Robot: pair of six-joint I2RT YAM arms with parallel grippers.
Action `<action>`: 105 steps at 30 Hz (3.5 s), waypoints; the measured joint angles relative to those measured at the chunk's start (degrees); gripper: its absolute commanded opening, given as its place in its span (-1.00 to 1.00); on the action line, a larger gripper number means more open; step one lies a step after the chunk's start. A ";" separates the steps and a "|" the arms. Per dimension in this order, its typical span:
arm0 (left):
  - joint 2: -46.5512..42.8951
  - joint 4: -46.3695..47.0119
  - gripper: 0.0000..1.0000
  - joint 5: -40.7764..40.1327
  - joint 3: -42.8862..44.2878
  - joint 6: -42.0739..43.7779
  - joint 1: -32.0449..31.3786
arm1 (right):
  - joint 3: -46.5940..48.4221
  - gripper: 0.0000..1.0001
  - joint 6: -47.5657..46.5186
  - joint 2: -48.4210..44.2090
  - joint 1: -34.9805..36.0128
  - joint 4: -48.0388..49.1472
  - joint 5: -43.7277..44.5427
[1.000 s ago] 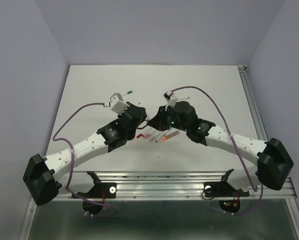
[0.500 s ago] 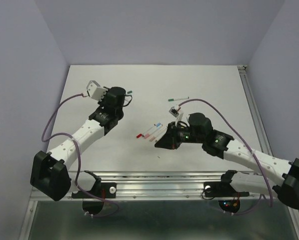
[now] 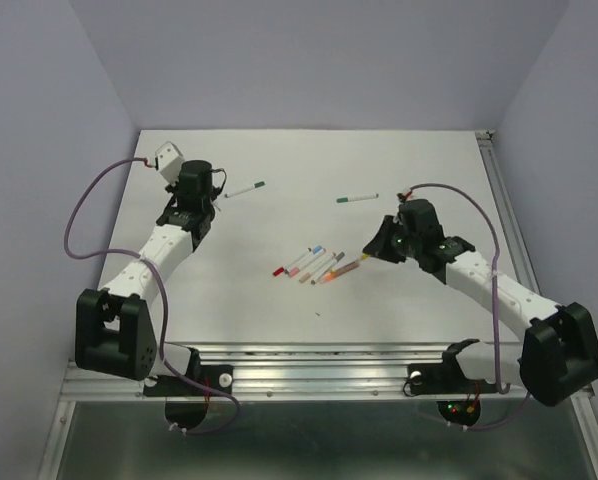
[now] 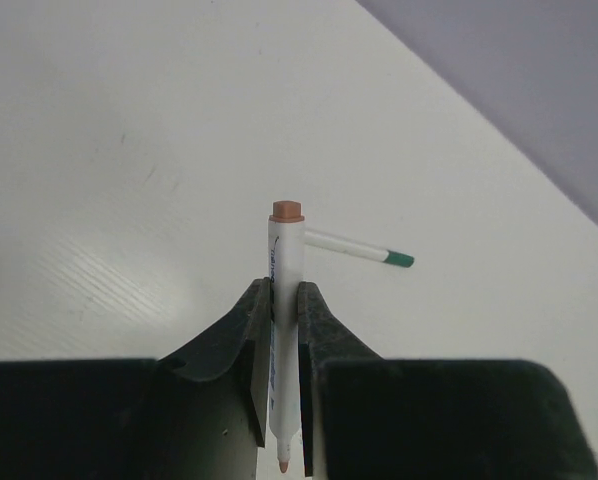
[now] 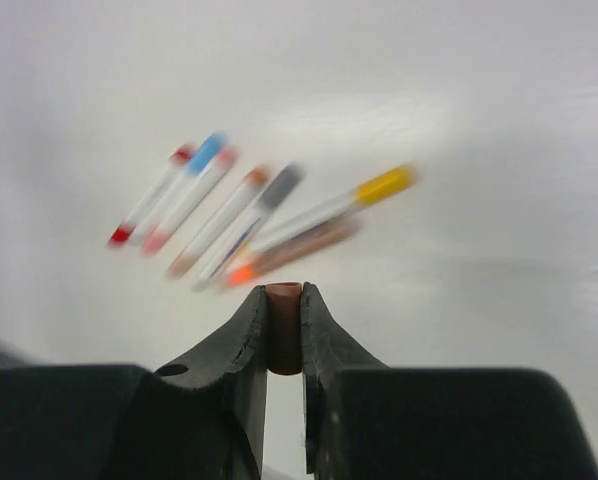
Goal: Open the pen caps
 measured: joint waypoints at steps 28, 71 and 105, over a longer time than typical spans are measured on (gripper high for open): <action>23.78 -10.64 0.04 13.94 5.31 15.89 7.10 | 3.37 -0.11 -4.04 20.81 -17.03 -3.52 31.56; 45.79 -20.00 0.95 47.04 44.37 49.42 7.08 | 2.80 1.00 -11.74 5.88 -17.07 -2.58 12.31; 55.93 -29.64 -1.00 39.01 53.31 56.59 3.67 | 1.09 1.00 -11.72 2.40 -17.07 -1.38 11.96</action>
